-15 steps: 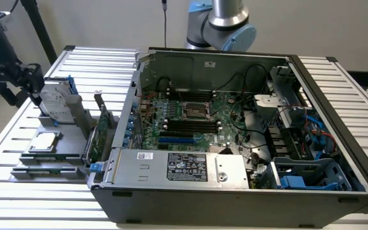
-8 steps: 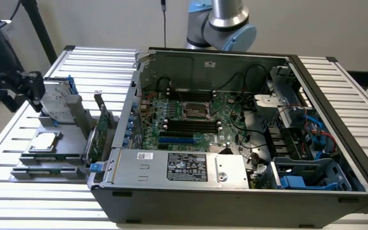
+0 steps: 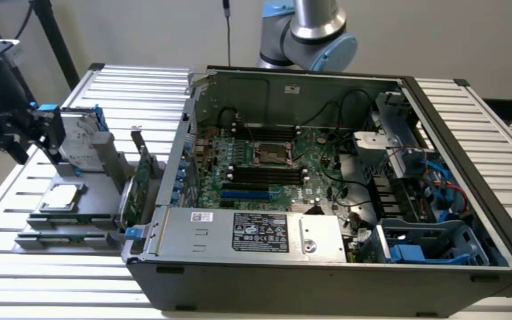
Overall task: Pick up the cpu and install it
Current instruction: 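Pick up the cpu and move it towards the insertion slot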
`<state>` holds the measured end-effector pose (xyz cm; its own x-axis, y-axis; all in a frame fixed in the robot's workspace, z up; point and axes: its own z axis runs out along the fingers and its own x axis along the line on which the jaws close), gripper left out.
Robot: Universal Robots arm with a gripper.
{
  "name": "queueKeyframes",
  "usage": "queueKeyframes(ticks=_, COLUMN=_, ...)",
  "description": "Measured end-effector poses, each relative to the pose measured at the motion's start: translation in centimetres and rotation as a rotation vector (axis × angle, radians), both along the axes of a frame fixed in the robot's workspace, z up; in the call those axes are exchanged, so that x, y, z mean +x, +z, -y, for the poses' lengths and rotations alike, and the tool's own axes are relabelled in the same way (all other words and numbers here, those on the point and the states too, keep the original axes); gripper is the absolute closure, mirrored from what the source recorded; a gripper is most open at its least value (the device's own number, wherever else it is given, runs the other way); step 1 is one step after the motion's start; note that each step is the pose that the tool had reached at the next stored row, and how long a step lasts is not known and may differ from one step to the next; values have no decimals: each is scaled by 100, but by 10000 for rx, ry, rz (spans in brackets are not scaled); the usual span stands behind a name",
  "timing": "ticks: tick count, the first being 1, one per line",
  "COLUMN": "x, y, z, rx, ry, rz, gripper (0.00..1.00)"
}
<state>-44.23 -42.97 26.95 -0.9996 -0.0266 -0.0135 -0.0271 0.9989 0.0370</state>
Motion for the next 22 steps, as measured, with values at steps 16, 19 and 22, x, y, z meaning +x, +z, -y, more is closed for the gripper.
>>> queueKeyframes(ticks=16, x=26, y=-291, z=66, rx=0, ry=1, rz=1, gripper=40)
queueKeyframes(ticks=19, x=34, y=-345, z=83, rx=0, ry=1, rz=0, gripper=40)
queueKeyframes(ticks=22, x=40, y=-400, z=94, rx=0, ry=1, rz=0, gripper=40)
